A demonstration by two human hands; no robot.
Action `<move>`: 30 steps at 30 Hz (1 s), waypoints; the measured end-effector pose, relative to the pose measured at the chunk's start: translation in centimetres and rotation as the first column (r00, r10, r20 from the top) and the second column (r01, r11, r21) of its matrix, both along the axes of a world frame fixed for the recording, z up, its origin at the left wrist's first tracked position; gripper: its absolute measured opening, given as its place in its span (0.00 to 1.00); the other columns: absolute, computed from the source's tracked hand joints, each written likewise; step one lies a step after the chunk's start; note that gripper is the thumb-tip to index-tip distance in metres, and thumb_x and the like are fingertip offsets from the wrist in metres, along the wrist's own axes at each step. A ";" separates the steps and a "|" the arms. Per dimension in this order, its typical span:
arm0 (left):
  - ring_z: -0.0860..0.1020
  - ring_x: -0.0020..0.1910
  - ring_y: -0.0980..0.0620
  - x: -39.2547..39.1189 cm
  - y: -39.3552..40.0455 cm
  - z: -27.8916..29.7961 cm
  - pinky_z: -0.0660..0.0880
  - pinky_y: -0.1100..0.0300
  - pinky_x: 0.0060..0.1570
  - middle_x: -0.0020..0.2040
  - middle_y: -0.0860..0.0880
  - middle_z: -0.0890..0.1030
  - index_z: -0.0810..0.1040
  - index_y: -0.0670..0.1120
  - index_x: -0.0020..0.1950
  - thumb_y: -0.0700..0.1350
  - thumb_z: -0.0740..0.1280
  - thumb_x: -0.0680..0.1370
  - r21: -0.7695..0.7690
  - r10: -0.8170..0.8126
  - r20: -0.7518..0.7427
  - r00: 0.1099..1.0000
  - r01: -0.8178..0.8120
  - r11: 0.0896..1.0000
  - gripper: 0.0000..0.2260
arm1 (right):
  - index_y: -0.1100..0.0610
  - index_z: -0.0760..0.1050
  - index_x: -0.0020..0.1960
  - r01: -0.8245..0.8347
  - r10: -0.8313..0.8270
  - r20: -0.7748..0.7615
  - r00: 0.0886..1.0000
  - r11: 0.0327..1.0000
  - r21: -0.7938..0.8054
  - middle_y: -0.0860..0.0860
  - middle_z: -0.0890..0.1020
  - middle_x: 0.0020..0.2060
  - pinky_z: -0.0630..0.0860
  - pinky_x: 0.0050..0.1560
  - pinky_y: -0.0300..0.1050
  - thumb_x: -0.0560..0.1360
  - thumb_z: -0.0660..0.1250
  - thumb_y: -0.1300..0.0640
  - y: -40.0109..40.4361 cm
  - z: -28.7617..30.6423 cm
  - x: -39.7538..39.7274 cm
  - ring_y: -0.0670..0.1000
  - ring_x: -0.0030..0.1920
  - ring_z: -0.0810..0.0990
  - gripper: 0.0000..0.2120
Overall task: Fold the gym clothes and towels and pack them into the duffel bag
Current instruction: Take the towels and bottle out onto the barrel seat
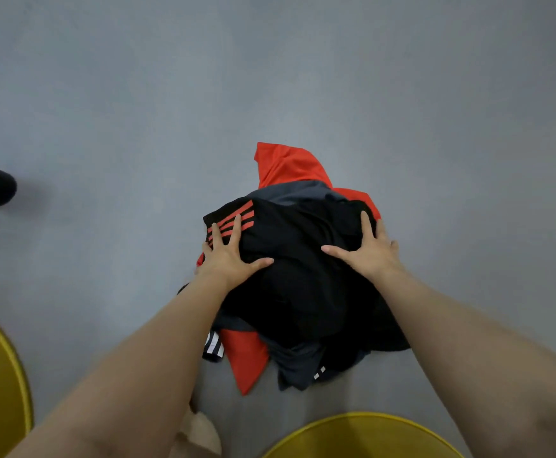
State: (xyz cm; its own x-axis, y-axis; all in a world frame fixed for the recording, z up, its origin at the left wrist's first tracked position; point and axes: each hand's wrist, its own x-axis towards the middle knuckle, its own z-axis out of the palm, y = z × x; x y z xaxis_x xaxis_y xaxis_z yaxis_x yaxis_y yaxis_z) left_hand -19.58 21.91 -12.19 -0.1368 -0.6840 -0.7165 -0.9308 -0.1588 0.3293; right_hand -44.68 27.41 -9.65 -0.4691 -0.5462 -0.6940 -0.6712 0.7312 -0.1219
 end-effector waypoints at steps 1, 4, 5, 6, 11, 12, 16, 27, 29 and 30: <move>0.49 0.75 0.37 -0.1 0.0 -0.6 0.59 0.38 0.70 0.78 0.46 0.39 0.35 0.63 0.74 0.70 0.66 0.67 0.009 0.012 -0.011 1.000 -0.012 1.000 0.49 | 0.38 0.37 0.76 0.034 -0.034 0.007 0.999 0.999 0.013 0.47 0.41 0.78 0.56 0.70 0.69 0.61 0.66 0.24 0.2 -0.7 -0.1 0.66 0.75 0.46 0.55; 0.53 0.75 0.37 -0.6 -0.1 -1.6 0.58 0.43 0.72 0.78 0.44 0.45 0.38 0.60 0.76 0.67 0.67 0.69 0.001 0.046 -0.048 0.998 -0.046 0.999 0.47 | 0.37 0.37 0.75 0.133 -0.134 0.055 0.989 0.991 0.024 0.49 0.39 0.77 0.57 0.71 0.67 0.60 0.68 0.25 0.5 -2.3 0.0 0.66 0.75 0.49 0.56; 0.54 0.74 0.36 -0.7 -0.1 -1.8 0.58 0.44 0.72 0.77 0.44 0.47 0.39 0.59 0.77 0.66 0.68 0.70 -0.005 0.054 -0.048 0.997 -0.054 0.999 0.47 | 0.38 0.37 0.76 0.164 -0.164 0.094 0.982 0.986 0.010 0.50 0.39 0.77 0.56 0.72 0.65 0.61 0.68 0.26 0.3 -2.6 0.3 0.64 0.76 0.50 0.56; 0.56 0.73 0.36 -0.8 -0.2 -2.0 0.58 0.45 0.72 0.77 0.43 0.49 0.41 0.59 0.77 0.65 0.68 0.70 -0.008 0.065 -0.052 0.997 -0.065 0.998 0.46 | 0.39 0.38 0.76 0.185 -0.182 0.137 0.974 0.983 -0.009 0.52 0.39 0.77 0.55 0.73 0.62 0.62 0.69 0.28 0.1 -2.9 0.7 0.62 0.76 0.50 0.56; 0.62 0.71 0.38 -0.8 -0.3 -2.6 0.61 0.49 0.71 0.74 0.43 0.54 0.50 0.56 0.77 0.53 0.73 0.71 0.079 0.142 -0.232 0.962 -0.127 0.989 0.42 | 0.42 0.44 0.78 0.150 -0.127 0.238 0.963 0.985 -0.084 0.55 0.45 0.78 0.51 0.75 0.58 0.67 0.69 0.33 -1.1 -4.0 4.5 0.62 0.76 0.52 0.49; 0.63 0.71 0.40 -0.8 -0.3 -2.6 0.61 0.52 0.71 0.73 0.43 0.56 0.52 0.54 0.77 0.49 0.73 0.72 0.103 0.152 -0.284 0.947 -0.128 0.986 0.41 | 0.42 0.45 0.78 0.141 -0.109 0.257 0.960 0.984 -0.106 0.55 0.46 0.78 0.52 0.75 0.57 0.68 0.68 0.34 -1.2 -4.0 5.2 0.61 0.76 0.52 0.47; 0.66 0.69 0.43 -0.7 0.0 -1.5 0.64 0.55 0.69 0.70 0.42 0.63 0.61 0.46 0.74 0.38 0.71 0.73 0.190 0.213 -0.412 0.886 -0.145 0.971 0.33 | 0.47 0.54 0.78 0.199 -0.107 0.382 0.918 0.957 -0.210 0.53 0.54 0.77 0.55 0.75 0.49 0.71 0.70 0.42 -1.3 -3.5 7.0 0.55 0.76 0.56 0.41; 0.73 0.62 0.45 2.5 -1.8 5.1 0.68 0.62 0.58 0.63 0.41 0.73 0.70 0.42 0.67 0.30 0.69 0.70 0.076 0.244 -0.564 0.789 -0.245 0.967 0.26 | 0.41 0.71 0.53 0.321 -0.014 0.640 0.768 0.873 -0.366 0.40 0.78 0.48 0.70 0.63 0.46 0.77 0.67 0.55 -3.3 3.3 11.7 0.49 0.56 0.76 0.10; 0.73 0.62 0.45 3.6 -2.6 7.5 0.68 0.62 0.57 0.62 0.42 0.73 0.70 0.42 0.66 0.30 0.69 0.71 0.032 0.237 -0.577 0.782 -0.268 0.963 0.25 | 0.45 0.70 0.56 0.300 0.036 0.645 0.763 0.865 -0.403 0.42 0.77 0.48 0.70 0.60 0.45 0.77 0.66 0.56 -4.6 5.6 12.6 0.49 0.57 0.75 0.10; 0.73 0.62 0.46 4.1 -2.9 8.7 0.68 0.61 0.58 0.63 0.42 0.73 0.70 0.43 0.67 0.31 0.69 0.71 0.013 0.235 -0.581 0.779 -0.279 0.960 0.25 | 0.45 0.70 0.55 0.290 0.064 0.647 0.760 0.857 -0.426 0.43 0.77 0.48 0.70 0.59 0.43 0.78 0.66 0.56 -5.2 6.8 13.1 0.49 0.56 0.76 0.10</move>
